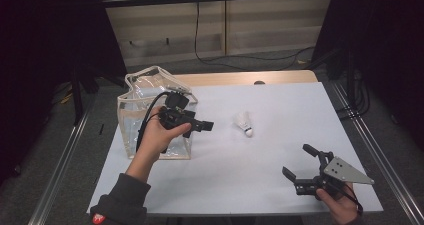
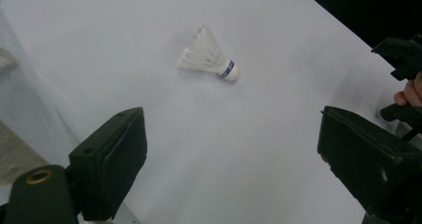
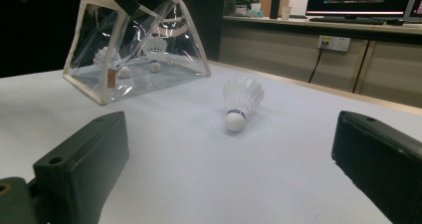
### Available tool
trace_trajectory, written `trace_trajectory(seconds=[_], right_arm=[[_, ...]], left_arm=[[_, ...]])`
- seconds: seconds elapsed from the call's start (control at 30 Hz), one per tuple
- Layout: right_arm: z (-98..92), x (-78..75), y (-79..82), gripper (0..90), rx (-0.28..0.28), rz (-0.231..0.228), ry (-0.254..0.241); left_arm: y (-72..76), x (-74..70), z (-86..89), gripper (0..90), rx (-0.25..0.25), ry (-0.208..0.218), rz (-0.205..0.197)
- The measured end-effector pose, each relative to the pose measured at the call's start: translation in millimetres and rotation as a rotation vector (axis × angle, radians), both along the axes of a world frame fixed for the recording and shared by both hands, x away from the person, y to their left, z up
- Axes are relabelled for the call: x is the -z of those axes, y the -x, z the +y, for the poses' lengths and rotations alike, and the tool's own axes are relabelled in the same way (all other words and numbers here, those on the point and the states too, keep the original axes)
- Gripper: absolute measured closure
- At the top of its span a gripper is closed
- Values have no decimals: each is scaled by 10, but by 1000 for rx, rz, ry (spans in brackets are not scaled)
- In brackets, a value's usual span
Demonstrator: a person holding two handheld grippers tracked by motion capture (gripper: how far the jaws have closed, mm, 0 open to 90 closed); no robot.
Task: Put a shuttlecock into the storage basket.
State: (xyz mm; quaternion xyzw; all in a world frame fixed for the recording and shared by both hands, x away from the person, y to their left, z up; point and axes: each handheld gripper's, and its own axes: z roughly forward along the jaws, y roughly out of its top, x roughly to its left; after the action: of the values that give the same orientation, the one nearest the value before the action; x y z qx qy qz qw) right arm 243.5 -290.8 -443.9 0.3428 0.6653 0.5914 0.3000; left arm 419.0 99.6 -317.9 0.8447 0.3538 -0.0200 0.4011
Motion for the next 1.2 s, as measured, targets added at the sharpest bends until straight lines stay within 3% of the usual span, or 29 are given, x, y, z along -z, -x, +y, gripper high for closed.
trace_trajectory(seconds=[1.2], right_arm=[[-3,-4,2,12,-1,-5,3]], left_arm=[[73,282,-140,70,5,-23,-18]])
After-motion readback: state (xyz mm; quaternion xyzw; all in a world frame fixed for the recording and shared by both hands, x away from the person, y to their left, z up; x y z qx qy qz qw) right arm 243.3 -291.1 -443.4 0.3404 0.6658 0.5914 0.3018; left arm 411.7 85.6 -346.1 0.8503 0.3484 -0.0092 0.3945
